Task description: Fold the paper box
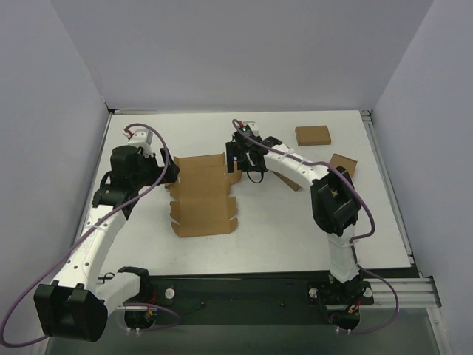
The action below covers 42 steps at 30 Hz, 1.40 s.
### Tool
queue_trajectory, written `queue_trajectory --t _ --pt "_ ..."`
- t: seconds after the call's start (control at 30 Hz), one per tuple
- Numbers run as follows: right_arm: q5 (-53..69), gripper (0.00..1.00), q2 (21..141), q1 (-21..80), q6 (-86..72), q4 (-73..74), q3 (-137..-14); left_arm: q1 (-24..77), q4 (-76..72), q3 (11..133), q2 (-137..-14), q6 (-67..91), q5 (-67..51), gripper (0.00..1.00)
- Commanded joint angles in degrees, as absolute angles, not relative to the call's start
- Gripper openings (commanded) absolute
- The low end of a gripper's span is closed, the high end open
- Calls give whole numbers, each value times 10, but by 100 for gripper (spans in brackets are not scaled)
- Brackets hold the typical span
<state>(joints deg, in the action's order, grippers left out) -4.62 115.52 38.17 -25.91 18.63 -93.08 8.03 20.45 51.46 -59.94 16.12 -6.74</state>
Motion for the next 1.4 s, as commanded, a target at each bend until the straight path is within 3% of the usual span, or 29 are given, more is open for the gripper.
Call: queue_trajectory --t 0.0,0.2,0.3,0.33,0.37,0.4,0.43,0.8,1.37 --pt "-33 80 1186 359 -251 195 -975 79 197 521 -606 150 -80 97" --pt "41 66 1219 347 -234 156 -983 79 197 522 -619 147 -95 97" --pt "66 43 1223 346 -225 142 -983 79 198 525 -632 142 -104 97" --pt "70 23 1223 347 -224 142 -983 79 200 525 -636 140 -105 97" --pt "72 11 1219 346 -223 142 -981 79 202 526 -640 138 -104 97" --pt "73 3 1214 346 -222 142 -968 79 207 531 -646 135 -102 97" --pt "69 0 1196 346 -221 140 -958 79 210 532 -649 133 -99 97" --pt "29 0 907 351 -232 83 -740 76 232 541 -658 127 -56 97" --pt "34 0 679 345 -261 91 -622 67 156 519 -700 189 -271 97"
